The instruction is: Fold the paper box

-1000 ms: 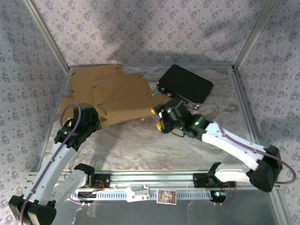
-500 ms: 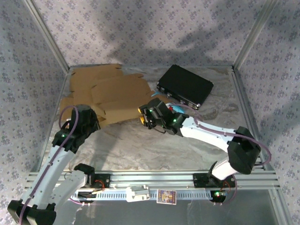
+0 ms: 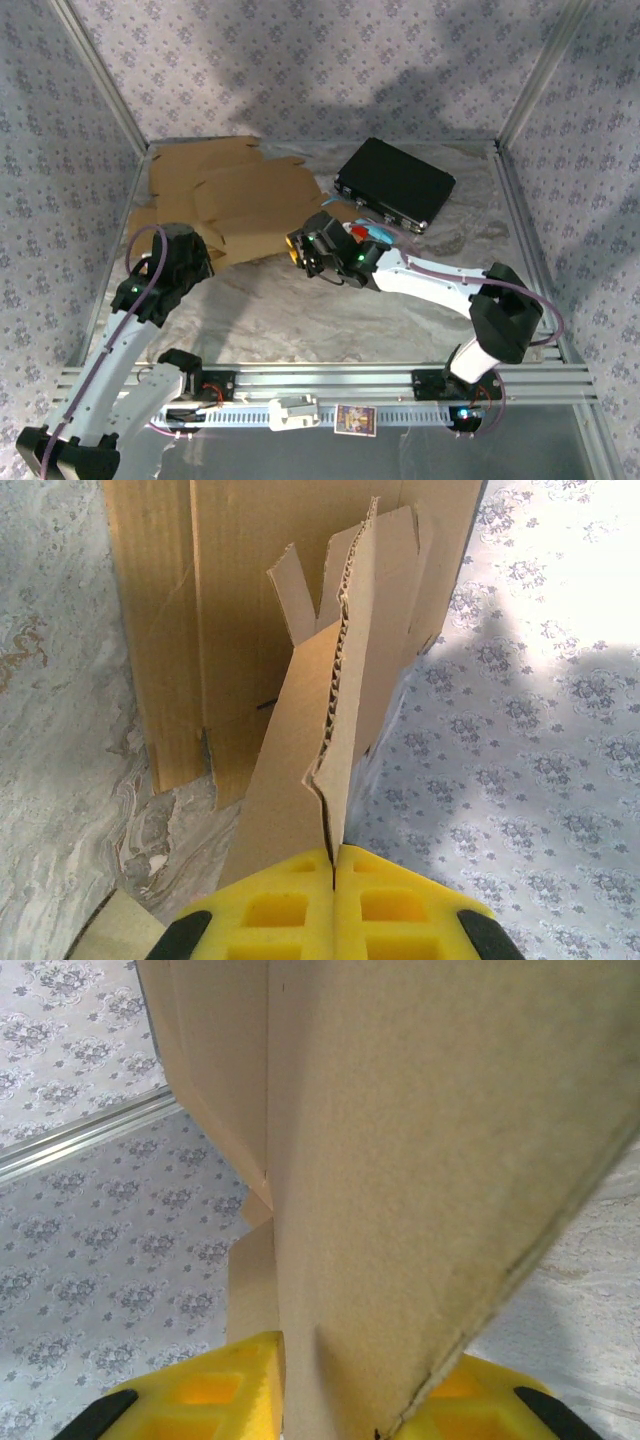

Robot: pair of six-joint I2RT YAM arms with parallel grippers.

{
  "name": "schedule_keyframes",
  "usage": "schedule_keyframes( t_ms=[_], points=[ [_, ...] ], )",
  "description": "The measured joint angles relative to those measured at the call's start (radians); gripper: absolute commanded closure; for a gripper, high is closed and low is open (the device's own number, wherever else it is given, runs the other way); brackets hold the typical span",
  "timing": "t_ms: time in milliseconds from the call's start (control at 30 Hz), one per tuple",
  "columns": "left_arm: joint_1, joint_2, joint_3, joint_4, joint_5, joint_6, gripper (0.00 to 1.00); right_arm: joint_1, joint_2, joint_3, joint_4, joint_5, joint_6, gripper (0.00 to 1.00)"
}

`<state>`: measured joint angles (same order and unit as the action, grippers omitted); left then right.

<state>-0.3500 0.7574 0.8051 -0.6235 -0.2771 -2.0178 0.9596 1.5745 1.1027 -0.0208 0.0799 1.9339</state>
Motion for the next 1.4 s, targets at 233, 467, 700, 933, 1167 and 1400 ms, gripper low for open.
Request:
schedule_keyframes(
  t_ms=[233,467,700,933,1167,1400],
  points=[
    [0.000,0.000,0.000,0.000,0.000,0.001,0.99,0.007,0.000,0.021,0.003,0.003,-0.006,1.00],
    [0.005,0.007,0.065,-0.003,0.003,0.111,0.39,-0.034,0.036,0.199,-0.042,0.002,-0.104,1.00],
    [0.027,0.097,0.427,-0.007,0.027,0.401,0.28,-0.129,0.097,0.548,-0.103,-0.019,-0.275,1.00],
    [0.027,0.185,0.729,-0.012,0.050,0.686,0.28,-0.207,0.126,0.796,-0.175,-0.024,-0.435,1.00],
    [0.027,0.232,0.896,-0.016,0.053,0.880,0.33,-0.216,0.080,0.897,-0.323,0.023,-0.544,1.00],
    [0.037,0.253,0.909,-0.049,0.064,0.922,0.36,-0.047,-0.117,0.894,-0.583,0.278,-0.530,1.00]
  ],
)
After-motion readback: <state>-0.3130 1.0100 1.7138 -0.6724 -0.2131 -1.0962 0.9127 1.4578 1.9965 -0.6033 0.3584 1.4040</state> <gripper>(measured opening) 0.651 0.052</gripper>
